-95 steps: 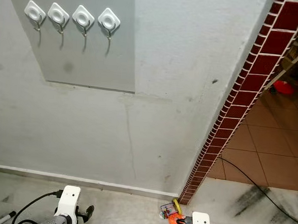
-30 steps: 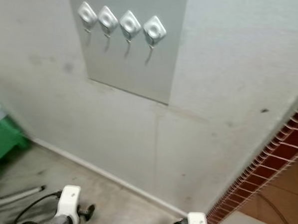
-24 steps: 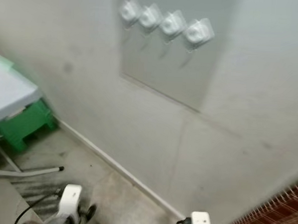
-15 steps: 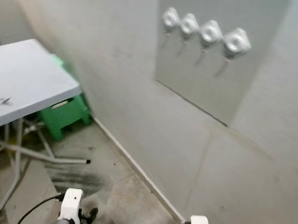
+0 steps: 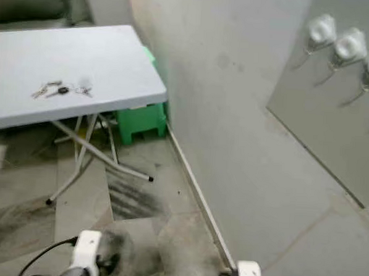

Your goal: Hang keys on a hook

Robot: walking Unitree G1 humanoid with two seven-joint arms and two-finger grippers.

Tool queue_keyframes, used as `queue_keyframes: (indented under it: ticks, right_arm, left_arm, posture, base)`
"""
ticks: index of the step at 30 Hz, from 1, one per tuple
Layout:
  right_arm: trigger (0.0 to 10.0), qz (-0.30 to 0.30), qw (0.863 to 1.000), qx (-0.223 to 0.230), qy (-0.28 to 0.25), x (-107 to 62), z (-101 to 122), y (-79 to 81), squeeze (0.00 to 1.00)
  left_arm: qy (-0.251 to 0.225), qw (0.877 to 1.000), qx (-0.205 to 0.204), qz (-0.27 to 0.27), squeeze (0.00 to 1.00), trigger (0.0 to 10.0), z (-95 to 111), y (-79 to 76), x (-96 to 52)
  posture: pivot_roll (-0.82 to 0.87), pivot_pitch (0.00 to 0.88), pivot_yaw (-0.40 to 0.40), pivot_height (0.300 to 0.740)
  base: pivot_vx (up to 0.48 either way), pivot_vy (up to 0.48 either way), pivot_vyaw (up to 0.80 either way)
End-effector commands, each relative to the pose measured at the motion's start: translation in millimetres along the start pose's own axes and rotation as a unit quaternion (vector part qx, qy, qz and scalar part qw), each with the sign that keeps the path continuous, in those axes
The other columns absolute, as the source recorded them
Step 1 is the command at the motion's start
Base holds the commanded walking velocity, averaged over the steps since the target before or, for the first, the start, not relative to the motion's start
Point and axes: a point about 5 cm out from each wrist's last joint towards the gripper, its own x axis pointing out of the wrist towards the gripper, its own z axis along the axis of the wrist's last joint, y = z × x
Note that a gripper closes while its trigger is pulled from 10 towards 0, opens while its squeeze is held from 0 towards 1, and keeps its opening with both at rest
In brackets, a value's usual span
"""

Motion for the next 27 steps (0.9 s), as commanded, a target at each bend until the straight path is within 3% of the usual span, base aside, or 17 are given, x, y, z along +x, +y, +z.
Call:
queue_keyframes:
  ticks: [1,15,27]
  right_arm:
    - [10.0,-0.01,1.0,0.005,0.014,-2.9,-8.0,-6.8,0.0]
    - [10.0,-0.011,1.0,0.017,0.01,-2.6,-7.3,-5.4,0.0]
    - [10.0,-0.014,0.999,0.036,0.004,-2.4,-5.6,-6.4,0.0]
  left_arm:
    - [0.002,1.0,-0.006,-0.007,0.0,10.0,-2.3,-7.7,0.5]
    - [0.003,1.0,-0.014,-0.007,0.0,10.0,-1.2,-8.0,1.0]
    - [0.003,0.999,-0.032,-0.008,0.0,10.0,-0.5,-7.5,1.2]
  posture:
    - [-0.04,0.0,0.007,0.74]
    - [-0.04,0.0,0.012,0.74]
    - [-0.05,0.0,0.014,0.74]
  base:
    - [0.0,0.0,0.8]
    - [0.0,0.0,0.8]
    - [0.0,0.076,0.0]
